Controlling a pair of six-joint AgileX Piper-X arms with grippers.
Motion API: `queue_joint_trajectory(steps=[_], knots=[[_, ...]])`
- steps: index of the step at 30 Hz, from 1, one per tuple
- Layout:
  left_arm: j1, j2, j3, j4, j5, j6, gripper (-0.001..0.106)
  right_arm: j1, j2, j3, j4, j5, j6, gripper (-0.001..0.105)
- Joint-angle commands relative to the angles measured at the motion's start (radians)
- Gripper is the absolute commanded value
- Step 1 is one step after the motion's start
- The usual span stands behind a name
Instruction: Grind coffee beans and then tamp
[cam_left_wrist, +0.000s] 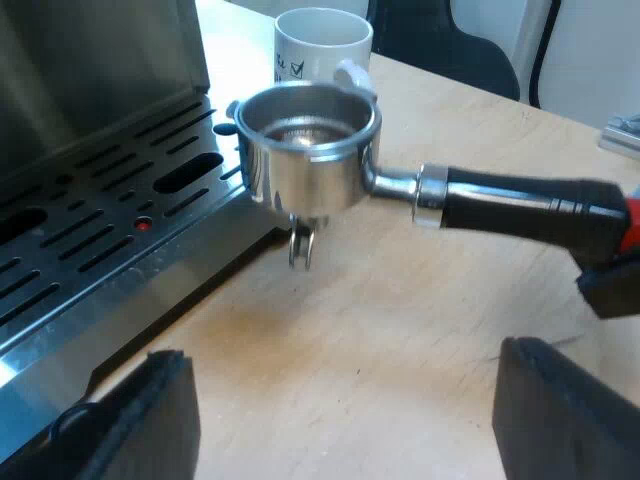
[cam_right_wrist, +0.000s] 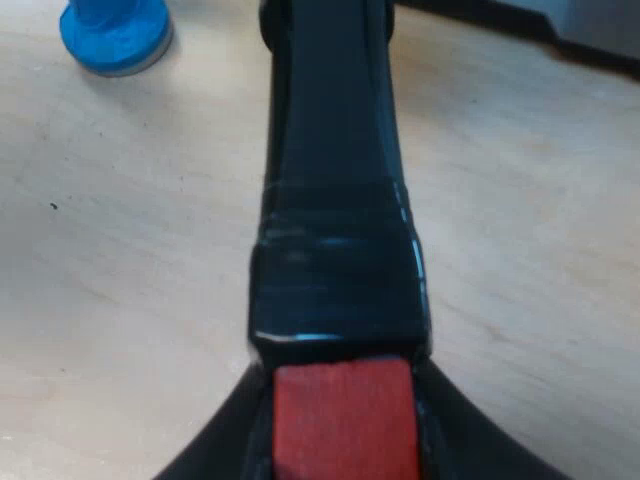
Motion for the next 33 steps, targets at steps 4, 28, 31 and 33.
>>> queue_joint_trajectory(steps=[4,28,31,33], knots=[[-0.004,-0.006,-0.004,-0.007,0.014,-0.007,0.064,0.003,-0.012,0.082,-0.148,0.051,0.000,0.000],[-0.004,-0.006,-0.004,0.000,0.014,-0.007,0.064,0.003,0.058,0.305,-0.354,0.042,0.000,0.000],[-0.004,-0.006,-0.004,0.000,0.014,-0.007,0.064,0.003,0.086,0.305,-0.354,0.021,0.000,0.001],[-0.004,-0.006,-0.004,0.000,0.014,-0.007,0.064,0.003,0.099,0.305,-0.354,0.008,0.000,0.008]])
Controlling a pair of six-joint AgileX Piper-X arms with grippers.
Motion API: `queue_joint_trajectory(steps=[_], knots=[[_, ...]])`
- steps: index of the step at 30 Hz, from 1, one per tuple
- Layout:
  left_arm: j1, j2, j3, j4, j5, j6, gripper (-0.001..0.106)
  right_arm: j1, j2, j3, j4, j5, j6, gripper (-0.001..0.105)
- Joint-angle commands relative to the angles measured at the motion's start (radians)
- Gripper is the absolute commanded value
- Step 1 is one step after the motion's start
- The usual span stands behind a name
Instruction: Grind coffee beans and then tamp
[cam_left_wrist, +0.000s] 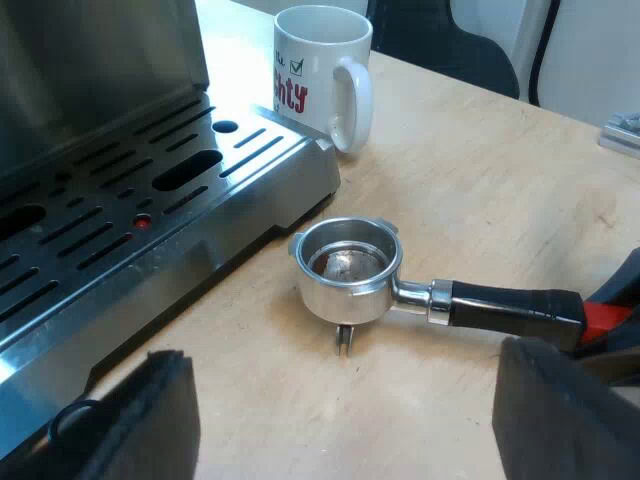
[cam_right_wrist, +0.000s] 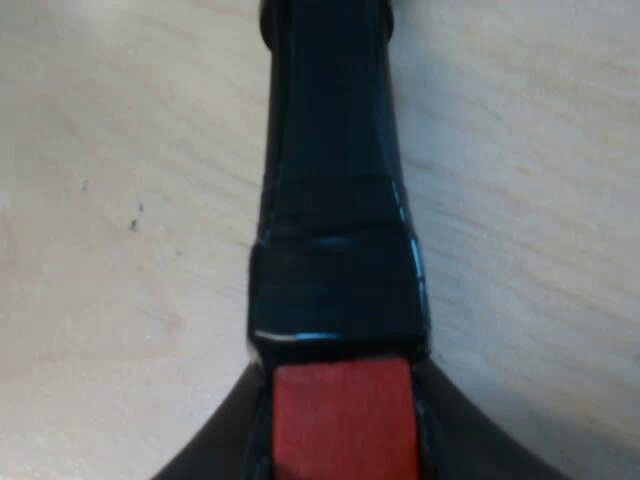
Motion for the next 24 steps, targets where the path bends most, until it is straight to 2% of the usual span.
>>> queue_joint_trajectory(steps=[1,2,5,7,13,15,17,19,24], knots=[[-0.004,-0.006,-0.004,-0.004,0.014,-0.007,0.064,0.003,0.015,-0.007,-0.020,-0.007,0.001,0.017],[-0.004,-0.006,-0.004,-0.004,0.014,-0.007,0.064,0.003,0.019,-0.007,-0.020,-0.019,0.001,0.028],[-0.004,-0.006,-0.004,-0.004,0.014,-0.007,0.064,0.003,0.026,-0.007,-0.018,-0.063,0.001,0.051],[-0.004,-0.006,-0.004,-0.004,0.014,-0.007,0.064,0.003,0.026,-0.007,-0.015,-0.071,0.001,0.058],[-0.004,-0.006,-0.004,-0.004,0.014,-0.007,0.064,0.003,0.026,-0.007,-0.011,-0.119,0.001,0.058],[-0.004,-0.006,-0.004,-0.004,0.014,-0.007,0.064,0.003,0.026,-0.009,0.001,-0.137,0.026,0.058],[-0.004,-0.006,-0.004,-0.004,0.014,-0.007,0.064,0.003,0.026,-0.017,0.055,-0.166,0.087,0.058],[-0.004,-0.006,-0.004,-0.004,0.014,-0.007,0.064,0.003,0.026,-0.027,0.120,-0.188,0.113,0.058],[-0.004,-0.006,-0.004,-0.004,0.014,-0.007,0.064,0.003,0.026,-0.065,0.265,-0.215,0.113,0.058]])
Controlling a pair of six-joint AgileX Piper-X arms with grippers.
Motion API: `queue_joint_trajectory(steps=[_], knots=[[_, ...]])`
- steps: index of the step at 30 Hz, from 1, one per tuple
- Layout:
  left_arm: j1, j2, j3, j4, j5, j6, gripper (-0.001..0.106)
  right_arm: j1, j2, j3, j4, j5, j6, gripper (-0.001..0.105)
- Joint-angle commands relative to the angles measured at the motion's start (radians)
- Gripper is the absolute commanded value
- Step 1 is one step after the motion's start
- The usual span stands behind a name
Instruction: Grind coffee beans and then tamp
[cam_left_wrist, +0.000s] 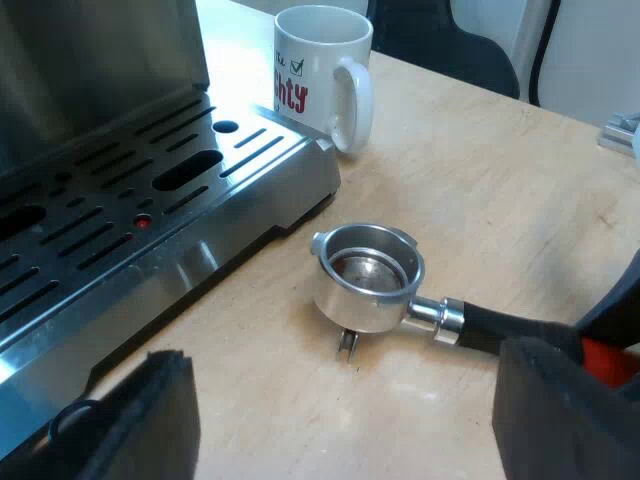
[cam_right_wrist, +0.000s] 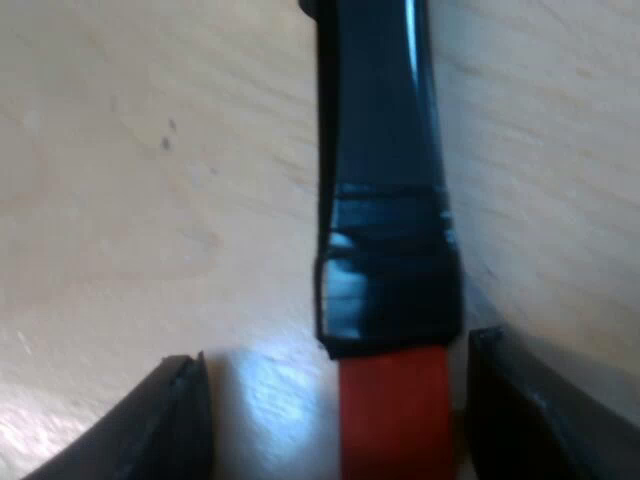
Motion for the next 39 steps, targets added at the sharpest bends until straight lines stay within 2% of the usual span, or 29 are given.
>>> queue_joint_trajectory(steps=[1,11,21,27,29,39], knots=[[-0.004,-0.006,-0.004,-0.004,0.014,-0.007,0.064,0.003,0.009,-0.021,0.143,-0.064,0.011,0.058],[-0.004,-0.006,-0.004,-0.004,0.014,-0.007,0.064,0.003,0.009,-0.207,0.431,-0.066,0.004,0.058],[-0.004,-0.006,-0.004,-0.004,0.014,-0.007,0.064,0.003,0.003,-0.372,0.567,-0.052,-0.016,0.058],[-0.004,-0.006,-0.004,-0.004,0.014,-0.007,0.064,0.003,0.004,-0.461,0.572,-0.012,-0.086,0.058],[-0.004,-0.006,-0.004,-0.004,0.014,-0.007,0.064,0.003,0.004,-0.503,0.572,0.030,-0.126,0.058],[-0.004,-0.006,-0.004,-0.004,0.014,-0.007,0.064,0.003,0.004,-0.639,0.562,0.213,-0.220,0.058]])
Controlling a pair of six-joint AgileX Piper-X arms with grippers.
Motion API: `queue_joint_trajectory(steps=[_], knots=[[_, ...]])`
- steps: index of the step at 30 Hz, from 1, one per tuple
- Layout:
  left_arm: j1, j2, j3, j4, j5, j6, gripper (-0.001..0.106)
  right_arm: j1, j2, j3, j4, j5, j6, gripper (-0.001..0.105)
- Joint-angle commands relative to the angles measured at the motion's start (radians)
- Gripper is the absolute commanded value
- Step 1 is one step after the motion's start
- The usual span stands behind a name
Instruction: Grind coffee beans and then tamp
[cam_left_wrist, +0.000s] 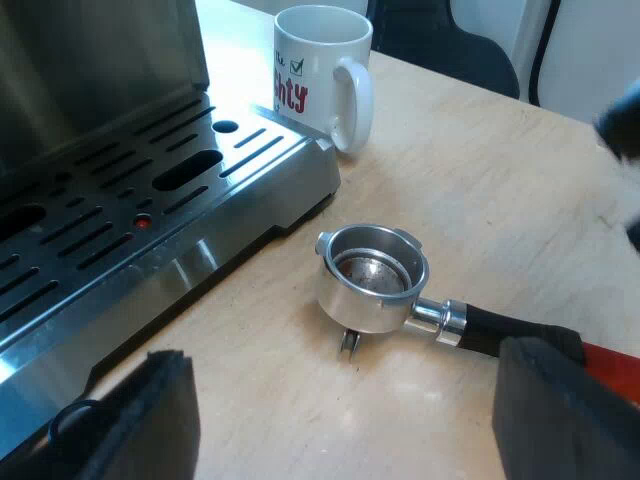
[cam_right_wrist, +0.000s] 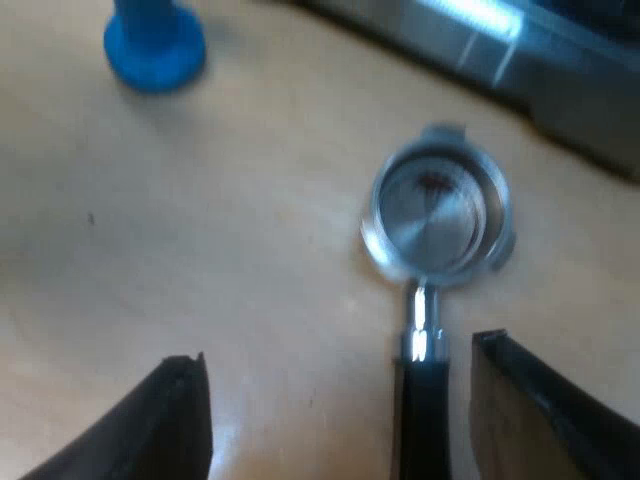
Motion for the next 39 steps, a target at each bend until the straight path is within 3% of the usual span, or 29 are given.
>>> queue_joint_trajectory(steps=[1,9,19,23,29,36,39], knots=[[-0.004,-0.006,-0.004,-0.004,0.014,-0.007,0.064,0.000,-0.001,-0.035,0.001,0.081,-0.047,0.058],[-0.004,-0.006,-0.004,-0.004,0.014,-0.007,0.064,-0.033,-0.001,-0.038,-0.110,0.092,-0.080,0.058],[-0.004,-0.006,-0.004,-0.004,0.014,-0.007,0.064,-0.131,0.001,-0.027,-0.313,0.004,-0.225,0.058],[-0.004,-0.006,-0.004,-0.004,0.014,-0.007,0.064,-0.154,0.001,0.036,-0.450,-0.065,-0.245,0.058],[-0.004,-0.006,-0.004,-0.004,0.004,-0.007,0.064,-0.154,0.001,0.164,-0.676,-0.068,-0.282,0.058],[-0.004,-0.006,-0.004,-0.004,-0.009,-0.007,0.064,-0.154,0.001,0.259,-0.769,-0.068,-0.286,0.058],[-0.004,-0.006,-0.004,0.002,-0.091,-0.007,0.064,-0.154,0.001,0.287,-0.778,-0.068,-0.286,0.058]])
